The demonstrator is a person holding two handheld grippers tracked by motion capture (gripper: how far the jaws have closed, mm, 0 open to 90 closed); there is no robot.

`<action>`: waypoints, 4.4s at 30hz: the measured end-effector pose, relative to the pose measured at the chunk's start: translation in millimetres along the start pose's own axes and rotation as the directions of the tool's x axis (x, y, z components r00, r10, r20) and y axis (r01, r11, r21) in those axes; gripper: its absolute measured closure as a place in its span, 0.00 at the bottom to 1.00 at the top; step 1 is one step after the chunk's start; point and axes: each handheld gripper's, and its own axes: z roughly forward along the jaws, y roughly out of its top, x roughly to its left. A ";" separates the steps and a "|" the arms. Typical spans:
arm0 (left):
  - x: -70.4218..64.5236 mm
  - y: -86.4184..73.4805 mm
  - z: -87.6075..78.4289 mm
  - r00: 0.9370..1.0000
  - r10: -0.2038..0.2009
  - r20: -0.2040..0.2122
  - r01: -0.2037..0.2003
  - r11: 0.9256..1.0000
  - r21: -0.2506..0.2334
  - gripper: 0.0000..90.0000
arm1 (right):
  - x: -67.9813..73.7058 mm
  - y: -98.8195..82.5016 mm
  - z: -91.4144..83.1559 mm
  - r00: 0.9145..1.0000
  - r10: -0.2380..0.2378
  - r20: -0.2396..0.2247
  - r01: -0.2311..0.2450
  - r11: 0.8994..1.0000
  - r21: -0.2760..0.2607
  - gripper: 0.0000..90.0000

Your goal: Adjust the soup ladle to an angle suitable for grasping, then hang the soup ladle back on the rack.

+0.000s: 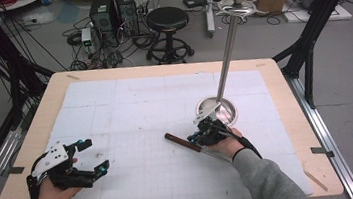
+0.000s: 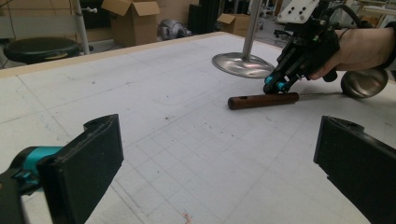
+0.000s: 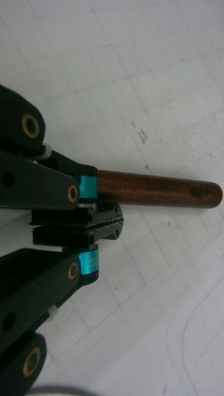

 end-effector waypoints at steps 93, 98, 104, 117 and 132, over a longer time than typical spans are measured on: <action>0.7 -1.5 2.3 1.000 -0.018 0.011 0.018 1.000 0.017 0.02 | 42.9 -11.7 -66.6 0.950 -0.290 -0.118 0.311 0.914 0.259 0.02; -0.5 -1.9 2.9 1.000 -0.018 0.026 0.017 1.000 0.022 0.02 | 43.3 -12.6 -58.6 0.950 -0.294 -0.106 0.312 0.897 0.312 0.06; -0.1 -2.1 3.3 0.999 -0.022 0.027 0.021 0.999 0.030 0.02 | 46.8 -15.6 -49.2 0.939 -0.318 -0.132 0.344 0.849 0.402 0.27; -0.1 -2.5 4.1 0.999 -0.030 0.031 0.029 0.999 0.041 0.02 | 54.2 -14.2 -41.3 0.928 -0.333 -0.170 0.369 0.748 0.552 0.69; -0.6 -3.1 4.4 1.000 -0.021 0.016 0.020 0.998 0.053 0.02 | 52.7 -17.6 -45.1 0.928 -0.346 -0.140 0.361 0.734 0.575 0.94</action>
